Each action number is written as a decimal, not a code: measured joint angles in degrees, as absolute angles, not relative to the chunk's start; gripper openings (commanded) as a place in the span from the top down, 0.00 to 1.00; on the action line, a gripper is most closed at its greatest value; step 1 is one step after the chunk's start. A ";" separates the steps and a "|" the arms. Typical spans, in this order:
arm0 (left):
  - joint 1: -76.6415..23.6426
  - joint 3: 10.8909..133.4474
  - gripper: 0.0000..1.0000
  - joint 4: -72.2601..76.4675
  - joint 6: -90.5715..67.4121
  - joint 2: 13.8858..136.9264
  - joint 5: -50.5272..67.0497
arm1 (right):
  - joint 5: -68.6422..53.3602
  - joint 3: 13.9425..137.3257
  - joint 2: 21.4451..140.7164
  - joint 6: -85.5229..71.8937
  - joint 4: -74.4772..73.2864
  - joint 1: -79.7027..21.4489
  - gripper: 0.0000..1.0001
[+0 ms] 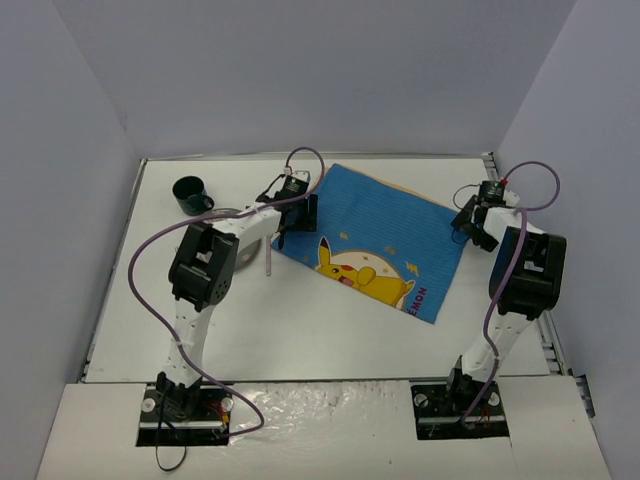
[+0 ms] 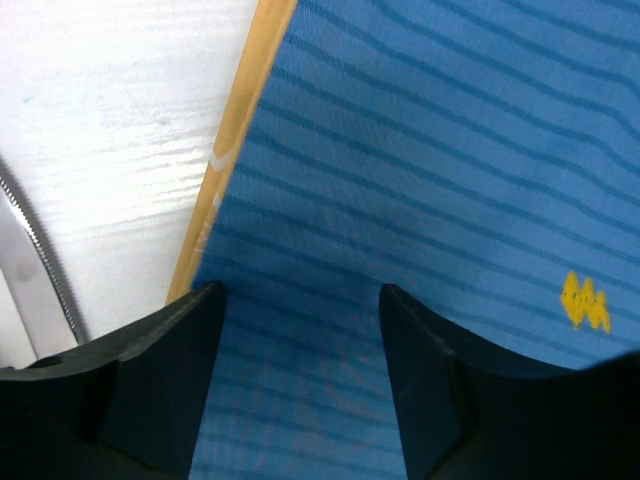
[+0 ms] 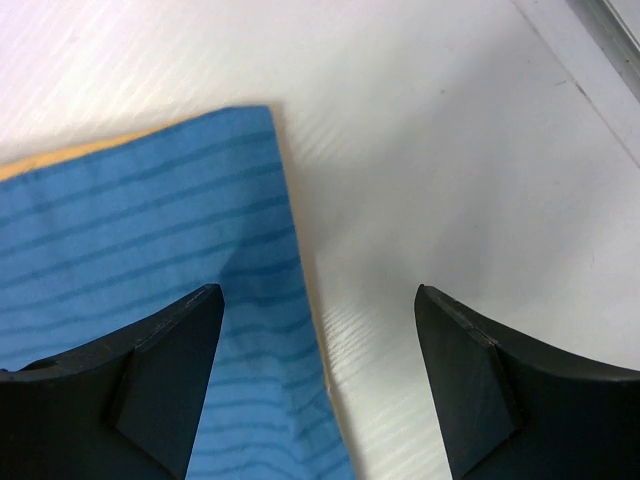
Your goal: Set the dinner table for one person
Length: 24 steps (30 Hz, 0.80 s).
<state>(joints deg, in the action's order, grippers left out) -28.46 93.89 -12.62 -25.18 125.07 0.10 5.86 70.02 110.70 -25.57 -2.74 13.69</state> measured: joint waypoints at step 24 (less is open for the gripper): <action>-27.66 107.65 0.55 2.84 -25.13 132.05 10.03 | -0.71 49.52 92.14 -30.60 -1.65 0.32 0.30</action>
